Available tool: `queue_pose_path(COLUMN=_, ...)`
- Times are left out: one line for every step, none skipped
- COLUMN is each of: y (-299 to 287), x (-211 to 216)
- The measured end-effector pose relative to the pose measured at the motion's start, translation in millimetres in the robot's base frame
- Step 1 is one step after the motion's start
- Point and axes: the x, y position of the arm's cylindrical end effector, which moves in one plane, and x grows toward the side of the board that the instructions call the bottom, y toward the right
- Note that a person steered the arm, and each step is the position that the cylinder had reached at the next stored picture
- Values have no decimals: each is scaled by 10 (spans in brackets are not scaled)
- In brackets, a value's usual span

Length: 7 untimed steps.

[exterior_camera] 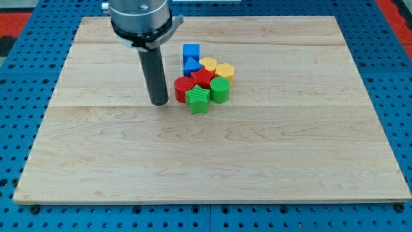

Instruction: Push the yellow heart into group of blocks

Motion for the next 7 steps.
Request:
queue_pose_path(y=65, x=-101)
queue_pose_path(y=182, x=-248)
queue_pose_path(y=206, x=-219)
queue_pose_path(y=315, x=-192)
queue_pose_path(y=319, x=-192)
queue_pose_path(y=256, x=-208)
queue_pose_path(y=14, x=-482)
